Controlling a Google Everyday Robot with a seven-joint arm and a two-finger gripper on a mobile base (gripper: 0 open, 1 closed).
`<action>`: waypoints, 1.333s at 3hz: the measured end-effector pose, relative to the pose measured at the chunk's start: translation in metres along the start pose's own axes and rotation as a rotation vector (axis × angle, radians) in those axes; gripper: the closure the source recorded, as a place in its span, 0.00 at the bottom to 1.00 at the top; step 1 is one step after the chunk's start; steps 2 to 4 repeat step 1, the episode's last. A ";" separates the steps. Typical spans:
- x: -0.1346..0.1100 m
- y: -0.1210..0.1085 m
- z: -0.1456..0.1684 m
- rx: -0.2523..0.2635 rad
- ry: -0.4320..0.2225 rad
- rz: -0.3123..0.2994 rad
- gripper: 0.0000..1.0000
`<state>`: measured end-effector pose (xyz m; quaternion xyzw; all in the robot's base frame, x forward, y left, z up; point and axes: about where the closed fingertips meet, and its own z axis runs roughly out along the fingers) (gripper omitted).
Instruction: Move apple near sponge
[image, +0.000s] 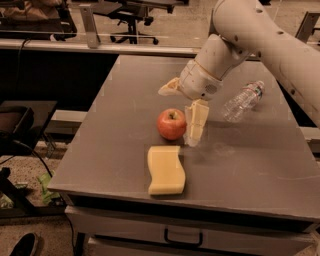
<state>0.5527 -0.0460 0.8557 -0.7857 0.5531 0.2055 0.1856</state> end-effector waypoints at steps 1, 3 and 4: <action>0.000 0.000 0.000 0.000 0.000 0.000 0.00; 0.000 0.000 0.000 0.000 0.000 0.000 0.00; 0.000 0.000 0.000 0.000 0.000 0.000 0.00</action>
Offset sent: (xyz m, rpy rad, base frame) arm 0.0000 0.0000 0.0000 0.0000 0.0000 0.0000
